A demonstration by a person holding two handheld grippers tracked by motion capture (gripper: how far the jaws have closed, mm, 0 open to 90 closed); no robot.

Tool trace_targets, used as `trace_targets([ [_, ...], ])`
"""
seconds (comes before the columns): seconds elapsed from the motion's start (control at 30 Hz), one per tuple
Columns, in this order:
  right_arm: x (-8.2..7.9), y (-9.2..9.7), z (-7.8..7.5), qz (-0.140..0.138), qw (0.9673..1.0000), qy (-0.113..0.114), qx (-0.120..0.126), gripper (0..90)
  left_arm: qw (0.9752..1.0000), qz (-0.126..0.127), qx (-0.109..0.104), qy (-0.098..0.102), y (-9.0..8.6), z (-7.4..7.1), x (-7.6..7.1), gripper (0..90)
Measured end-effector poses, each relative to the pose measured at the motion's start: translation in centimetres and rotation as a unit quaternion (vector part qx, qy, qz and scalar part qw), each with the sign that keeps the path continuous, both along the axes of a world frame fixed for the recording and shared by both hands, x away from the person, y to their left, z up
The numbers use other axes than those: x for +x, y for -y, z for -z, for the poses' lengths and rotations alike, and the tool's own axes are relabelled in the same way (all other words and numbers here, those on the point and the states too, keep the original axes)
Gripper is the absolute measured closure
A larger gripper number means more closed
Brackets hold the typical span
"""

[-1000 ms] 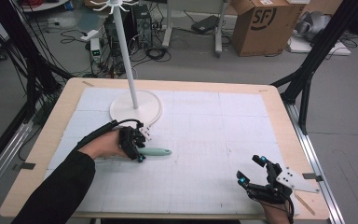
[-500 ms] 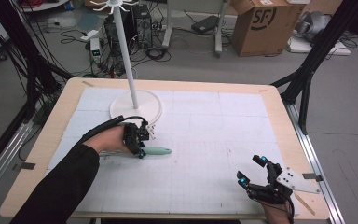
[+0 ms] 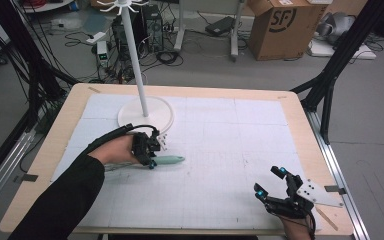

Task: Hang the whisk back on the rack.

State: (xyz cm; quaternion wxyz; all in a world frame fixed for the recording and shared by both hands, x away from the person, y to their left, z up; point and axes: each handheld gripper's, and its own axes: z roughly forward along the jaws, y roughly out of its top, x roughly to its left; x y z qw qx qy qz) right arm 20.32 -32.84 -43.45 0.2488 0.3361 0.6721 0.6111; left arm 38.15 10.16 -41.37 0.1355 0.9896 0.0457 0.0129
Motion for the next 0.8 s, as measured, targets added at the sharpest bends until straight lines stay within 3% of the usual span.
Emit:
trace_targets([
  [0.13, 0.0, -0.1, 0.0, -0.001, 1.0000, -0.001, 0.000, 15.0, 0.9993, -0.001, -0.036, 0.007, -0.7, -1.4, -0.3, 69.6],
  [0.2, 0.1, -0.1, 0.0, 0.001, 1.0000, 0.005, -0.001, 15.0, 0.9982, -0.019, -0.055, 0.013, -1.2, -2.2, -0.4, 69.6],
  [0.37, 0.1, -0.1, 0.1, 0.000, 1.0000, 0.003, 0.001, 15.0, 0.9950, -0.041, -0.073, 0.055, -2.2, -3.8, -0.7, 69.7],
  [0.4, 0.0, -0.1, 0.1, 0.000, 1.0000, 0.000, 0.001, 15.0, 0.9920, -0.055, -0.088, 0.071, -2.5, -4.5, -0.8, 69.6],
  [0.43, 0.0, -0.1, 0.1, 0.000, 1.0000, 0.001, 0.001, 15.0, 0.9920, -0.055, -0.088, 0.071, -2.5, -4.5, -0.8, 69.6],
  [0.57, 0.0, -0.1, 0.1, 0.004, 1.0000, 0.001, -0.001, 15.0, 0.9797, -0.096, -0.144, 0.101, -3.6, -6.0, -0.8, 69.6],
  [0.63, 0.1, -0.1, 0.1, 0.005, 1.0000, 0.003, 0.000, 15.0, 0.9737, -0.113, -0.166, 0.109, -4.3, -6.9, -0.7, 69.6],
  [0.67, 0.1, -0.1, 0.1, 0.005, 1.0000, 0.000, 0.001, 15.0, 0.9692, -0.124, -0.181, 0.112, -4.7, -7.3, -0.7, 69.6],
  [0.7, 0.1, -0.1, 0.1, 0.006, 1.0000, -0.004, 0.002, 15.0, 0.9671, -0.128, -0.187, 0.116, -5.1, -7.8, -0.6, 69.6],
  [0.77, 0.1, -0.1, 0.2, 0.008, 1.0000, -0.002, 0.001, 15.0, 0.9598, -0.142, -0.211, 0.119, -6.0, -8.6, -0.5, 69.6],
  [0.8, 0.1, -0.1, 0.2, 0.008, 1.0000, -0.002, 0.001, 15.0, 0.9574, -0.145, -0.219, 0.120, -6.3, -8.9, -0.5, 69.6],
])
